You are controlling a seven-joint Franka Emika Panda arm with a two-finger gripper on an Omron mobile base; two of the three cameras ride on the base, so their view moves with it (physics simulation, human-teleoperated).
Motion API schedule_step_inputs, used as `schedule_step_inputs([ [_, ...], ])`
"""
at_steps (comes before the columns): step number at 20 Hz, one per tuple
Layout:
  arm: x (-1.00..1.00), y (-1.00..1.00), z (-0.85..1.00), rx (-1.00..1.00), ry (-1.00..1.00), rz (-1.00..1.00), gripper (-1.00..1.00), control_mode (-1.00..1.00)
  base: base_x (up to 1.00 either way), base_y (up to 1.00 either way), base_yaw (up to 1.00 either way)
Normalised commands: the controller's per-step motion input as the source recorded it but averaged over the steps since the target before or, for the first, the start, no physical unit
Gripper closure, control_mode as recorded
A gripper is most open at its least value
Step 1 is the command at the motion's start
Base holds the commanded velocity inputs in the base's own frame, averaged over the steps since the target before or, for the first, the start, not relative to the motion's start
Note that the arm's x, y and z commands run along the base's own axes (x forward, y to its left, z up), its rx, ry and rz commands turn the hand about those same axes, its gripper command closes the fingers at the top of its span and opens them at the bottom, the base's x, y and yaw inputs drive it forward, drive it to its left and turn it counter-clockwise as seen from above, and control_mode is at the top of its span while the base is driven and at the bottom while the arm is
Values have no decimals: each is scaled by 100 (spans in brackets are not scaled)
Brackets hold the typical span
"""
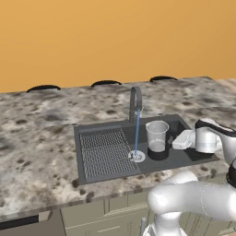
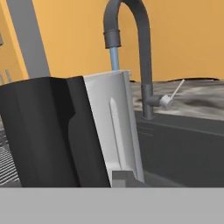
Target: Turn on the sink faucet and place the jug under the water for a few seconds to fill it up.
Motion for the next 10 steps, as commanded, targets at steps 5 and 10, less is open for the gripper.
schedule_step_inputs([
  [5,59,-1,-19,0,0,7,100,-100,0,0,0],
  [10,44,0,-15,0,0,5,100,-100,0,0,0],
])
